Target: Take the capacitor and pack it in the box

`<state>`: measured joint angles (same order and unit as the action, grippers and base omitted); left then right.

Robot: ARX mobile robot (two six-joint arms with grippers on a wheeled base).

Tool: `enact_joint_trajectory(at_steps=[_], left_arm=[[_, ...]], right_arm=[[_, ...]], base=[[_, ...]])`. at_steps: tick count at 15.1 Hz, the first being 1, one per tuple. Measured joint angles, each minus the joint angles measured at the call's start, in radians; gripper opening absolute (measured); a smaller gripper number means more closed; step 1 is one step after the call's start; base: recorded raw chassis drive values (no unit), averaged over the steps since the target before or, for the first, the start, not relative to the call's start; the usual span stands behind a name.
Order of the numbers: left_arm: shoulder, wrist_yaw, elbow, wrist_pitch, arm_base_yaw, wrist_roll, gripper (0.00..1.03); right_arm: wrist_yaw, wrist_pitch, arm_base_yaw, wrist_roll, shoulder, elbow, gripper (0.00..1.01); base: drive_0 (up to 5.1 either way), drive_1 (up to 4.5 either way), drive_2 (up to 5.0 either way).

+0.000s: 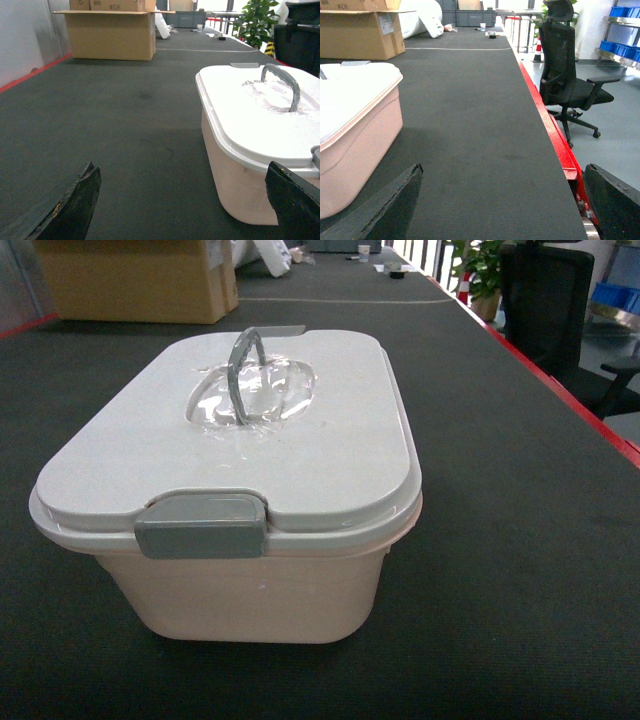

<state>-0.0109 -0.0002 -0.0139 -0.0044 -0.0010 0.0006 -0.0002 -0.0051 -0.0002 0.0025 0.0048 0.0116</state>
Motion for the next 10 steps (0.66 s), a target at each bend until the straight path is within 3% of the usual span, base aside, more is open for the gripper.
enact_joint_trajectory(at_steps=[10], left_arm=[[0.0,0.0,0.0,0.0,0.0,0.0,0.98]], right_arm=[[0.0,0.0,0.0,0.0,0.0,0.0,0.98]], base=[[0.0,0.0,0.0]])
